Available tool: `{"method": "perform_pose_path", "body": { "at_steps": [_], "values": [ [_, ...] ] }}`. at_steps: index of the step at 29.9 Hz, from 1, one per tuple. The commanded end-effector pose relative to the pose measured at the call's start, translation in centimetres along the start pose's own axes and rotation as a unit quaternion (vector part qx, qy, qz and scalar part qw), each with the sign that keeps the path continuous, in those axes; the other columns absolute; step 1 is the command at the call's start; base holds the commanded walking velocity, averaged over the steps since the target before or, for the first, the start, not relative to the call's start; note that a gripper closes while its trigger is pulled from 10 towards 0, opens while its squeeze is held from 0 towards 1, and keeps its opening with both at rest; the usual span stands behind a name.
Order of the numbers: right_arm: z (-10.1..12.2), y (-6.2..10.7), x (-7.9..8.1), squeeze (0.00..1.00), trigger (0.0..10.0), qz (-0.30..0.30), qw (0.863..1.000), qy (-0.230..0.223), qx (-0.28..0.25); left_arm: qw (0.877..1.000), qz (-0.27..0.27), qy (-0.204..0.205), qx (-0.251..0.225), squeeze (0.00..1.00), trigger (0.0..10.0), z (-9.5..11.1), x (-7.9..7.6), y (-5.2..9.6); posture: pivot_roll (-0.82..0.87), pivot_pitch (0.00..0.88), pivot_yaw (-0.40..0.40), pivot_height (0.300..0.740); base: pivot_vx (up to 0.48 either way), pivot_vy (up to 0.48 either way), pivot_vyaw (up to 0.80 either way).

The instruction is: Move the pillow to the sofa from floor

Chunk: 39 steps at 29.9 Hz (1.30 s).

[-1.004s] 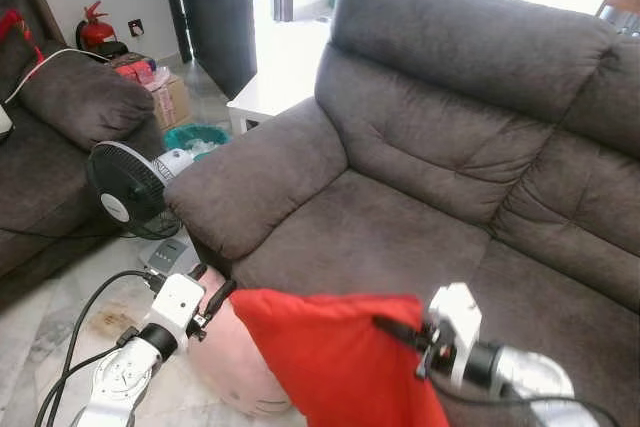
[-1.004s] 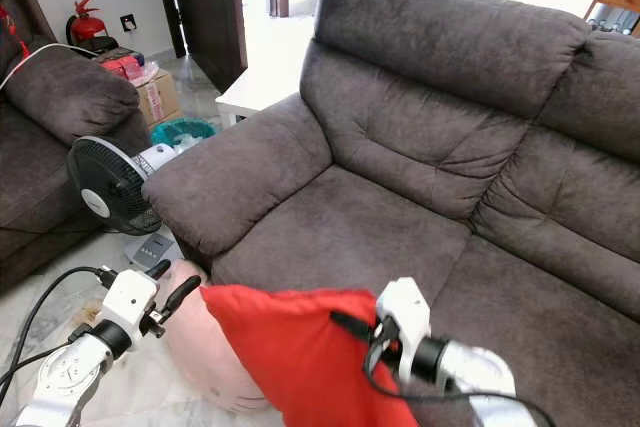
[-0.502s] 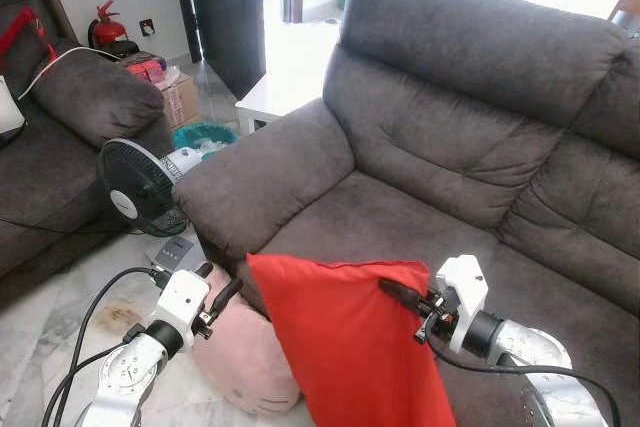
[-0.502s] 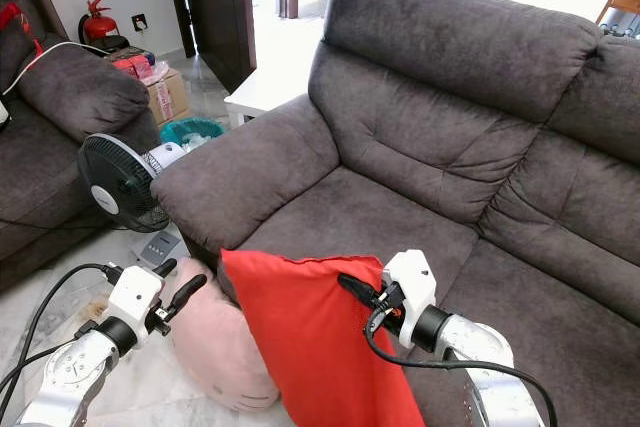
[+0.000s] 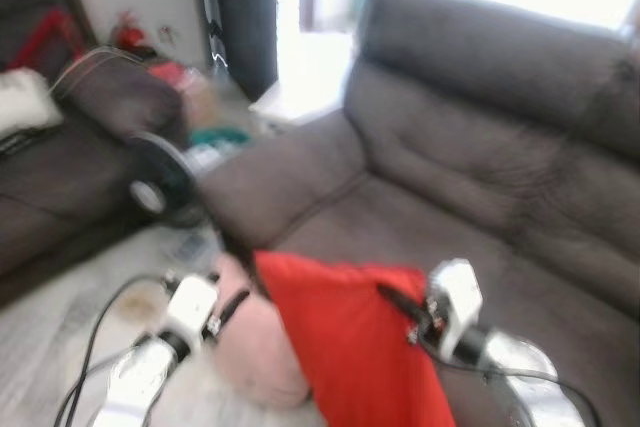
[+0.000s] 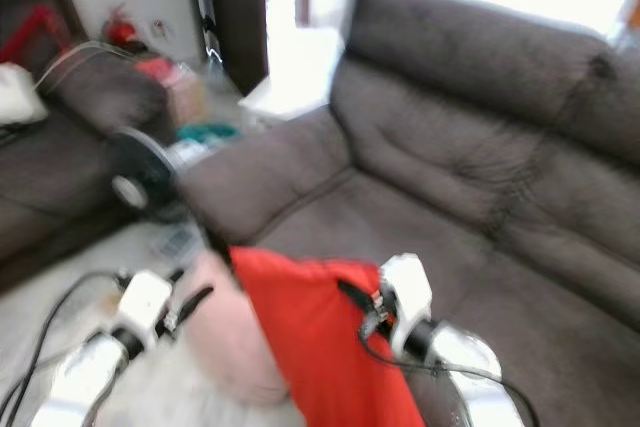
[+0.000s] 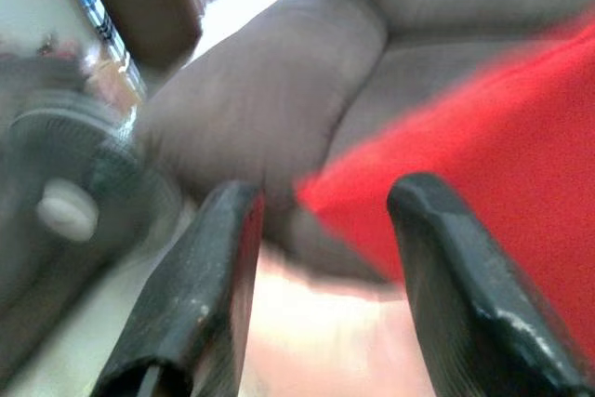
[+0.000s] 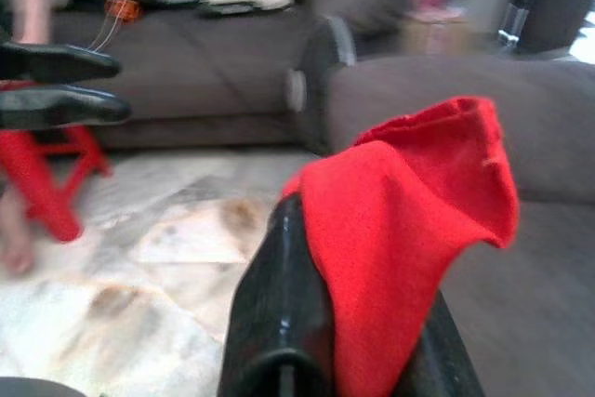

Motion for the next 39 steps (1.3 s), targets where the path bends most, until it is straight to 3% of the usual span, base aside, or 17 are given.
{"method": "perform_pose_path", "body": {
  "at_steps": [1, 11, 18, 21, 22, 24, 33, 35, 36, 37, 39],
  "values": [
    [2.8, -0.2, -0.6, 0.00, 10.0, -0.004, 0.998, 0.036, -0.058, 1.000, -0.011, 0.003, 0.010, 0.00, 10.0, -0.3, -0.6, -0.2, 0.12, 0.000, -0.082, 0.740, 0.000, 0.000, 0.00],
    [2.5, -0.2, -0.6, 0.00, 10.0, 0.002, 0.998, 0.036, -0.051, 1.000, -0.008, 0.001, 0.015, 0.00, 10.0, -0.5, -0.5, 0.1, 0.12, 0.002, -0.086, 0.740, 0.000, 0.000, 0.00],
    [1.8, 0.9, 1.9, 0.00, 10.0, 0.135, 0.990, 0.044, -0.002, 0.999, -0.038, -0.002, 0.029, 0.00, 10.0, -0.8, -0.6, 0.7, 0.12, 0.007, -0.085, 0.740, 0.000, 0.000, 0.00],
    [1.4, 1.3, 2.3, 0.00, 10.0, 0.163, 0.985, 0.051, 0.019, 0.998, -0.052, -0.003, 0.035, 0.00, 10.0, -0.9, -0.7, 0.8, 0.12, 0.009, -0.084, 0.740, 0.000, 0.000, 0.00],
    [0.5, 2.6, 3.2, 0.00, 10.0, 0.229, 0.968, 0.078, 0.074, 0.993, -0.100, -0.002, 0.057, 0.00, 10.0, -1.2, -1.3, 1.3, 0.12, 0.010, -0.081, 0.740, 0.000, 0.000, 0.00],
    [0.3, 3.2, 3.5, 0.00, 10.0, 0.259, 0.958, 0.081, 0.095, 0.989, -0.133, -0.001, 0.071, 0.00, 10.0, -1.5, -1.7, 1.7, 0.13, 0.011, -0.078, 0.740, 0.000, 0.000, 0.00],
    [2.8, 3.1, 4.1, 0.00, 10.0, 0.300, 0.947, 0.095, 0.069, 0.973, -0.203, 0.005, 0.109, 0.00, 10.0, -2.0, -1.9, 2.9, 0.13, 0.012, -0.073, 0.740, 0.000, 0.000, 0.00],
    [3.1, 3.5, 4.6, 0.00, 10.0, 0.325, 0.937, 0.102, 0.074, 0.960, -0.248, -0.003, 0.129, 0.00, 10.0, -2.0, -2.1, 3.8, 0.13, 0.014, -0.072, 0.740, 0.000, 0.000, 0.00],
    [3.1, 3.5, 4.6, 0.00, 10.0, 0.325, 0.937, 0.102, 0.074, 0.960, -0.248, -0.003, 0.129, 0.00, 10.0, -2.0, -2.1, 3.8, 0.13, 0.014, -0.072, 0.740, 0.000, 0.000, 0.00],
    [3.3, 3.8, 4.9, 0.00, 10.0, 0.336, 0.933, 0.105, 0.078, 0.950, -0.277, -0.004, 0.145, 0.00, 10.0, -2.0, -2.2, 4.5, 0.13, 0.014, -0.071, 0.740, 0.000, 0.000, 0.00],
    [3.4, 3.9, 5.0, 0.00, 10.0, 0.340, 0.931, 0.106, 0.080, 0.942, -0.298, -0.008, 0.157, 0.00, 10.0, -2.1, -2.2, 5.0, 0.13, 0.014, -0.071, 0.740, 0.000, 0.000, 0.00]
  ]
}}
Point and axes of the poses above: a point about 5 cm out from each wrist's last joint towards the gripper, its own y axis pointing back from the gripper into the wrist, its own z axis along the axis of the wrist's last joint, x = y × z, the point moved 2 cm from there along -y, pointing out of the wrist towards the gripper, and after that the axes turned 3 degrees about y, right-handed, at the moved point
